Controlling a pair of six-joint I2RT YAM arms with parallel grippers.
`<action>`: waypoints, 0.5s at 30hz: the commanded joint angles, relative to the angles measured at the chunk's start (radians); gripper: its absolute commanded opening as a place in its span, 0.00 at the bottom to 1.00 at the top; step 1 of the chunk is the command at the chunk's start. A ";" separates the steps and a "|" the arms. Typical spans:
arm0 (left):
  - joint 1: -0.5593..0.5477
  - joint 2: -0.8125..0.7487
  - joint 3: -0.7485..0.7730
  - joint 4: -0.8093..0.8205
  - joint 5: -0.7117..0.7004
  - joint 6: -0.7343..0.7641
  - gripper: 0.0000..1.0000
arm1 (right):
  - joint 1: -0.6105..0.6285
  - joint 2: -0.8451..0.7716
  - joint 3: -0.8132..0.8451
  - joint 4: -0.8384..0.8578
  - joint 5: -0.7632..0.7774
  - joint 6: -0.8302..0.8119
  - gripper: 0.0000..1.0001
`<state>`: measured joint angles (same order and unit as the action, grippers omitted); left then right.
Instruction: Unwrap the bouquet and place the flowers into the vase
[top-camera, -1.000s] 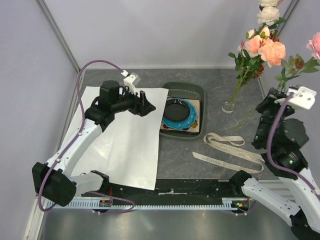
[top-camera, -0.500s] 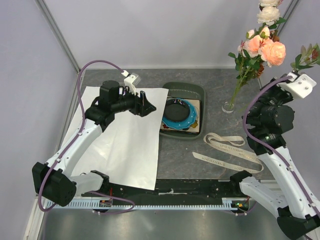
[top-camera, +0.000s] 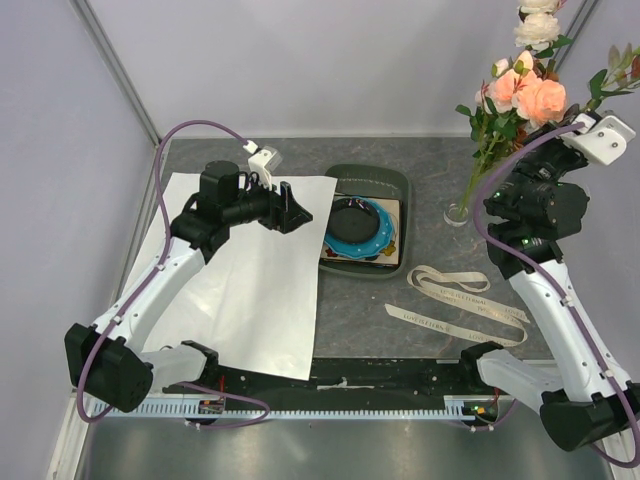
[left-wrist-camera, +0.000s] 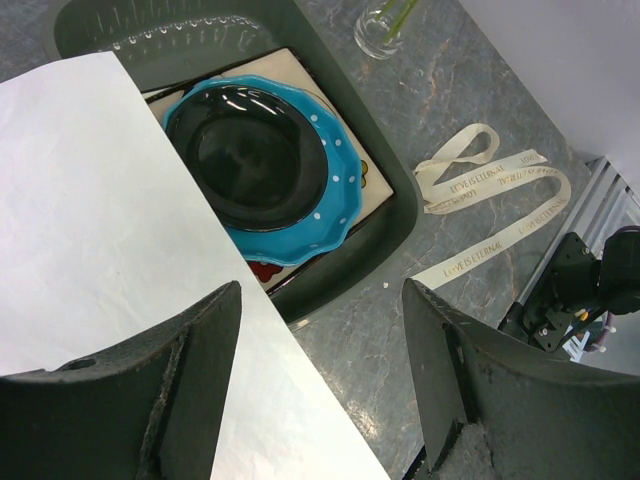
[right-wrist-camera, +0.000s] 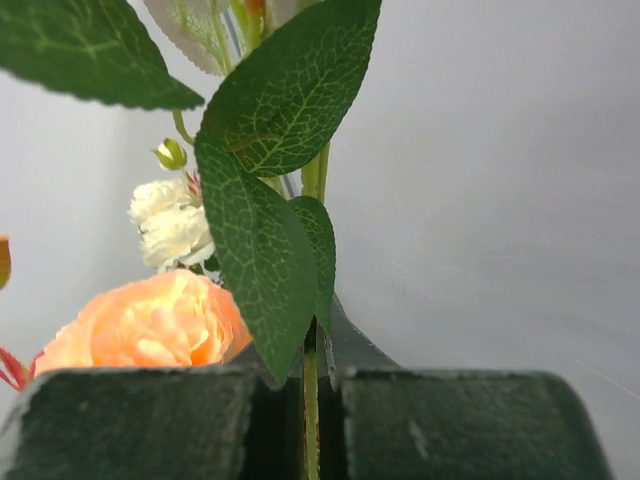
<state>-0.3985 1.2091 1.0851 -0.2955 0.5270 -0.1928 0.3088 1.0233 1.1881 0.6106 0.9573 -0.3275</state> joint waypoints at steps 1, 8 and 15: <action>0.004 0.004 -0.004 0.045 0.016 -0.019 0.72 | -0.013 0.026 0.050 0.095 -0.065 -0.007 0.00; 0.004 0.009 -0.004 0.045 0.019 -0.020 0.72 | -0.028 0.035 0.019 0.141 -0.109 0.001 0.00; 0.004 0.007 -0.005 0.044 0.018 -0.019 0.71 | -0.036 0.043 -0.005 0.140 -0.149 0.001 0.00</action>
<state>-0.3985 1.2175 1.0832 -0.2890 0.5274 -0.1932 0.2771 1.0672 1.1973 0.7063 0.8612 -0.3275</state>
